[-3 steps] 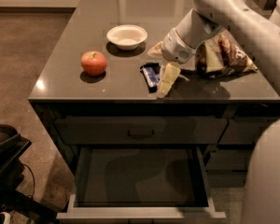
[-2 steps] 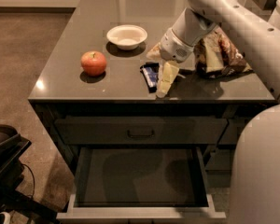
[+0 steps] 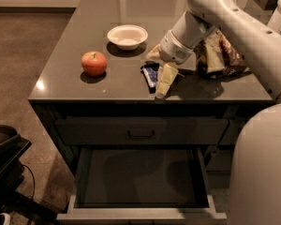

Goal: Place rxbar blueberry into middle drawer

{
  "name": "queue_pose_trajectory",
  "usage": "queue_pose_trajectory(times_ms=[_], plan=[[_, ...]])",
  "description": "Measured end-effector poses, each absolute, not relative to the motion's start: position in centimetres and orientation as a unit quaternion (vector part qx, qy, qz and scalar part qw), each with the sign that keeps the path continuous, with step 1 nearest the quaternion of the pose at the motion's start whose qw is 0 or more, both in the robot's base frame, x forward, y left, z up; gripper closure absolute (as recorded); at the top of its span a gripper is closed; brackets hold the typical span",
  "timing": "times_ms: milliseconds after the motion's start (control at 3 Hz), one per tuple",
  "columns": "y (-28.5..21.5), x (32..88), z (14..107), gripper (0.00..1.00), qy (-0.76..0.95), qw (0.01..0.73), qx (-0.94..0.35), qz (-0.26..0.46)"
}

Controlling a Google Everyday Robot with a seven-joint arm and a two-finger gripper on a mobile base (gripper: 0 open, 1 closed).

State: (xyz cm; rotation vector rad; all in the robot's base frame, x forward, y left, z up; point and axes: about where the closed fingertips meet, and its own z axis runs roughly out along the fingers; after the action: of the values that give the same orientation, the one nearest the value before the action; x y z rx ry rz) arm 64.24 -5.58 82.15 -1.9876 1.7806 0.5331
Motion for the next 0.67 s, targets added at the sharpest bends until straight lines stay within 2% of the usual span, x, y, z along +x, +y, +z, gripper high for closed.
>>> queue_pose_trajectory(times_ms=[333,667], plan=[[-5.55,64.29,82.12,0.00,0.640,0.209,-0.714,0.191],[-5.55,64.29,82.12,0.19,0.640,0.209,-0.714,0.191]])
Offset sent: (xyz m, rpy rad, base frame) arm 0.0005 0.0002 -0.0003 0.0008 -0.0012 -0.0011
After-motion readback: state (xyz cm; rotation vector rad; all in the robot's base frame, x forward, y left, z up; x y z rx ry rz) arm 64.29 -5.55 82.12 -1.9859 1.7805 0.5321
